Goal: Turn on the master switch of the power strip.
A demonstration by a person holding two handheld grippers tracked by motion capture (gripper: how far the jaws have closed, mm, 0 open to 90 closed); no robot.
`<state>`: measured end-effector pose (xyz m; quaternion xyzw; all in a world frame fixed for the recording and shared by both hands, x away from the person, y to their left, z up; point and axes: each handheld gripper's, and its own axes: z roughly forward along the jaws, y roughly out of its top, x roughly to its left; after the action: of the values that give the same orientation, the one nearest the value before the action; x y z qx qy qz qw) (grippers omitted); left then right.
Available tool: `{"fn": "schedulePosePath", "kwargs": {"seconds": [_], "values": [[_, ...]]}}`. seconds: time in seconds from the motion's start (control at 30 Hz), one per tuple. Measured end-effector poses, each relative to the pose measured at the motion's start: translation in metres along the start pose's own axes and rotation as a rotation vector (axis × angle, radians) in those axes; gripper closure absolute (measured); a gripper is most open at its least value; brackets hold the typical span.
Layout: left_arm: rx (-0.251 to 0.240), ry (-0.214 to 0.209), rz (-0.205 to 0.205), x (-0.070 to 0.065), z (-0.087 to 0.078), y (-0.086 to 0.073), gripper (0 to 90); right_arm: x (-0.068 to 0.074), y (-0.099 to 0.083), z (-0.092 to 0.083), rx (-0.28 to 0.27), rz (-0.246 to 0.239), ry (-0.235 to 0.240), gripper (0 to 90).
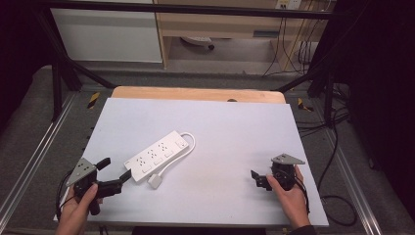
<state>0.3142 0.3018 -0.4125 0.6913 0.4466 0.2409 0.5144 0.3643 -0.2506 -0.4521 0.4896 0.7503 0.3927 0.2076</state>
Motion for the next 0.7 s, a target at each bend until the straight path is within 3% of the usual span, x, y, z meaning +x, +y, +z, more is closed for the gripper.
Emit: {"fn": "schedulePosePath", "kwargs": {"seconds": [0.27,0.43,0.7], "values": [[0.005,0.054,-0.023,0.000,0.003,0.001,7.0,0.007,0.003,-0.003,-0.084,-0.036,0.021,4.9],[0.002,0.060,-0.021,-0.003,0.004,0.002,6.8,0.013,0.004,-0.005,-0.082,-0.058,0.032,5.1],[-0.001,0.053,-0.045,-0.008,0.007,0.005,6.5,0.015,0.005,-0.012,-0.100,-0.045,0.017,4.5]]}}
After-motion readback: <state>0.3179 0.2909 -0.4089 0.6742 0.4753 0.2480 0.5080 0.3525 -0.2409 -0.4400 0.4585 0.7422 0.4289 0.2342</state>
